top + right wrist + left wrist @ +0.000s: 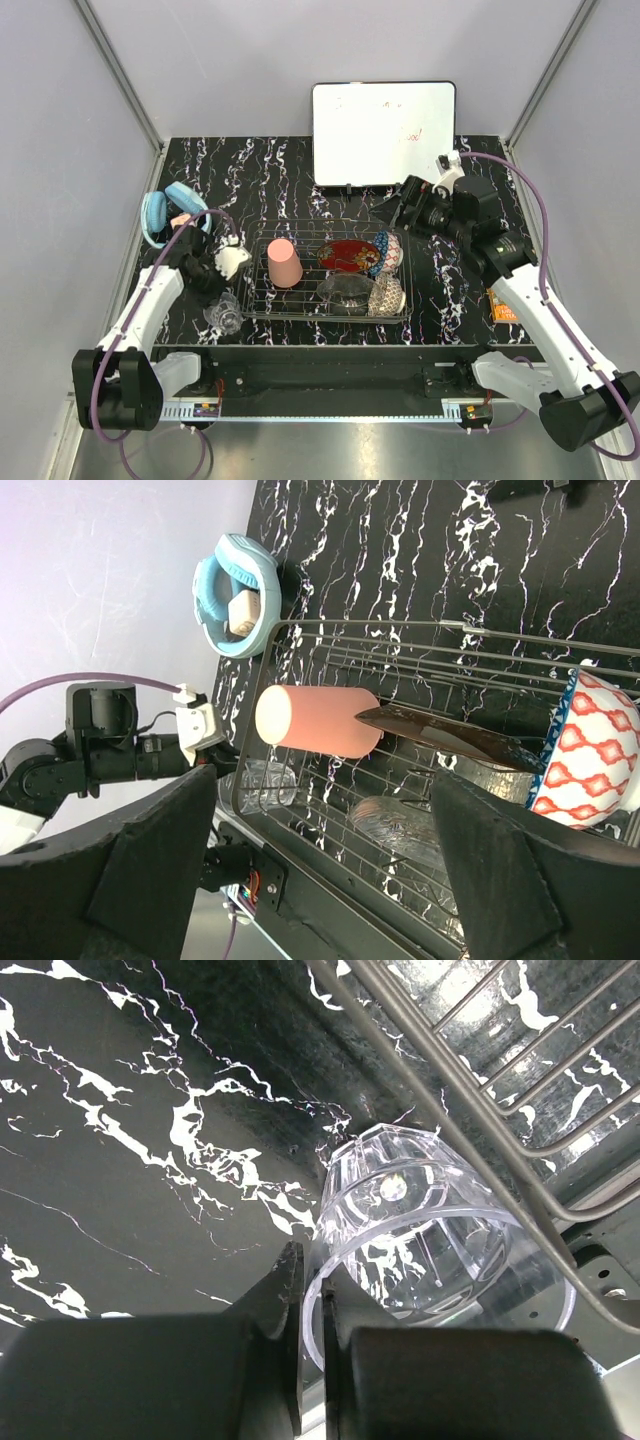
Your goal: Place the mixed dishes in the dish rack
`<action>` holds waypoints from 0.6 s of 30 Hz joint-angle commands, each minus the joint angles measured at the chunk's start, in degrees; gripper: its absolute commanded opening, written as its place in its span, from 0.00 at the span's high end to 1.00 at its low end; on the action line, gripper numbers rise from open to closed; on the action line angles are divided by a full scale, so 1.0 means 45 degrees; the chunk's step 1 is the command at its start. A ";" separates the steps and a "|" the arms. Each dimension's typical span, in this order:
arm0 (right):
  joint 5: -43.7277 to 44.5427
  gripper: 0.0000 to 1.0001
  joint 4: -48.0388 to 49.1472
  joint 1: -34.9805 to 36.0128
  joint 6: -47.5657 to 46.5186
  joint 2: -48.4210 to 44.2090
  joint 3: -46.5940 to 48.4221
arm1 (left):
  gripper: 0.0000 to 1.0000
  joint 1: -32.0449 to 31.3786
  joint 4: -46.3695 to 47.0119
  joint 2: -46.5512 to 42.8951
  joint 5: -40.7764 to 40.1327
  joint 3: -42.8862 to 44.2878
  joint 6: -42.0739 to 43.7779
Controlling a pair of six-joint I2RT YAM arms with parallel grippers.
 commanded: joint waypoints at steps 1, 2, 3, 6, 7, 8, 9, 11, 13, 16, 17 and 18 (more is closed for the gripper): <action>-0.0199 0.02 0.0219 0.0540 -0.0541 0.0401 0.0621 | 1.00 0.0206 0.0425 -0.0786 0.0761 0.1204 0.0297; -0.0199 0.00 0.0238 0.0968 -0.0620 0.0539 0.0835 | 1.00 0.0186 0.0406 -0.1078 0.0801 0.1557 0.0182; -0.0122 0.00 0.0257 0.1242 -0.0678 0.0695 0.0953 | 1.00 0.0206 0.0425 -0.1158 0.0743 0.1986 0.0064; 0.0017 0.00 0.0354 0.2220 -0.0874 0.1437 0.1461 | 1.00 0.0264 0.0152 -0.1218 0.0625 0.4693 -0.0443; -0.0061 0.00 0.0568 0.2396 -0.0836 0.1748 0.1558 | 1.00 0.0303 0.0074 -0.1256 0.0683 0.5246 -0.0561; -0.0256 0.00 0.0686 0.2552 -0.0816 0.1906 0.1772 | 1.00 0.0303 -0.0352 -0.1373 0.0819 0.5812 -0.0600; -0.0954 0.00 0.0861 0.2573 -0.0719 0.2043 0.1890 | 1.00 0.0323 -0.0511 -0.1471 0.0956 0.6746 -0.0620; -0.1951 0.00 0.1328 0.2573 -0.0445 0.2491 0.2260 | 1.00 0.0752 -0.0746 -0.1898 0.1405 0.7378 -0.0659; -0.3321 0.00 0.1836 0.2632 -0.0309 0.2804 0.2476 | 1.00 0.0811 -0.1038 -0.2096 0.2259 0.8101 -0.0679; -0.4668 0.00 0.3645 0.2691 0.0313 0.2632 0.2031 | 1.00 0.0792 -0.1859 -0.1980 0.3801 0.9000 -0.0989; -0.5058 0.00 0.4410 0.2691 0.0588 0.2533 0.1816 | 1.00 0.0830 -0.1763 -0.1941 0.4215 0.9156 -0.1707; -0.5604 0.00 0.5191 0.2691 0.1519 0.2262 0.1523 | 1.00 0.0831 -0.1569 -0.1940 0.4625 0.9293 -0.2159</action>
